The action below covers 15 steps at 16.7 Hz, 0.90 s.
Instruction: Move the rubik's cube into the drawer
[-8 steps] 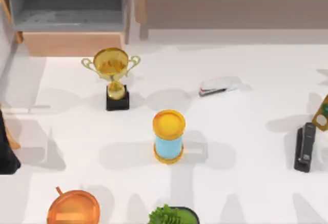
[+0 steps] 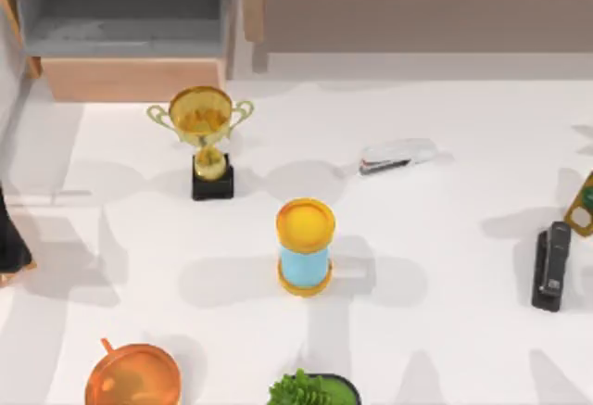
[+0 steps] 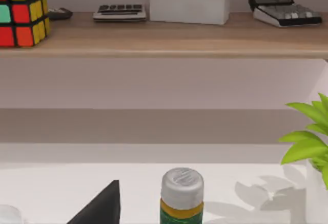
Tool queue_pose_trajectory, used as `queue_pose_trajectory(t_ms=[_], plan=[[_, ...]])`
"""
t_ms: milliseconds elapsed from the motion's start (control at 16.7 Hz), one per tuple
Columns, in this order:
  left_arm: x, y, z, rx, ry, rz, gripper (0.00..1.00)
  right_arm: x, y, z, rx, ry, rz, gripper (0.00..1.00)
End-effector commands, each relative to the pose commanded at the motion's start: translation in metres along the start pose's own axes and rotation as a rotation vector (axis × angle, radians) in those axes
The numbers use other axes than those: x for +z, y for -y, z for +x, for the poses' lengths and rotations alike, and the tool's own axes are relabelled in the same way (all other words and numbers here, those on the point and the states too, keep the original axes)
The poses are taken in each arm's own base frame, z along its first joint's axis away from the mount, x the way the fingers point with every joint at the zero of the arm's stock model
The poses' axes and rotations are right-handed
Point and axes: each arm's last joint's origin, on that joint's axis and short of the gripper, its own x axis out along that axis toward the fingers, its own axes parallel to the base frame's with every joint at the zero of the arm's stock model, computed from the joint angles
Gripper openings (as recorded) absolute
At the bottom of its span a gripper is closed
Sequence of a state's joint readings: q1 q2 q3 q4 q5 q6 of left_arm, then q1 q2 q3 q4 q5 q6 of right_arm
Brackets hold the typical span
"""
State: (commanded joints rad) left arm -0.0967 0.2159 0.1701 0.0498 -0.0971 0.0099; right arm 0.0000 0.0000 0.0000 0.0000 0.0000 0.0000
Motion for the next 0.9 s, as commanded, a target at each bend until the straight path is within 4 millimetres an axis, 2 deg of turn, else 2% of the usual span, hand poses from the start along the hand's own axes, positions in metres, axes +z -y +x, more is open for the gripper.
queue_pose_trajectory(t_ms=[120,240,420,540,600,720,900], plan=[[0.032,0.006,0.013,0.004,0.011,0.000,1.00,0.000,0.000,0.000,0.000,0.000,0.000,1.00],[0.068,0.018,0.036,0.008,0.023,-0.002,1.00,0.000,0.000,0.000,0.000,0.000,0.000,1.00],[0.114,0.052,0.093,0.011,0.039,-0.009,1.00,0.000,0.000,0.000,0.000,0.000,0.000,1.00],[0.131,0.089,0.140,0.006,0.045,-0.013,1.00,0.000,0.000,0.000,0.000,0.000,0.000,1.00],[0.133,0.113,0.163,0.001,0.046,-0.015,1.00,0.000,0.000,0.000,0.000,0.000,0.000,1.00],[0.125,0.167,0.205,-0.016,0.048,-0.021,1.00,0.000,0.000,0.000,0.000,0.000,0.000,1.00],[0.093,0.253,0.245,-0.048,0.058,-0.040,1.00,0.000,0.000,0.000,0.000,0.000,0.000,1.00]])
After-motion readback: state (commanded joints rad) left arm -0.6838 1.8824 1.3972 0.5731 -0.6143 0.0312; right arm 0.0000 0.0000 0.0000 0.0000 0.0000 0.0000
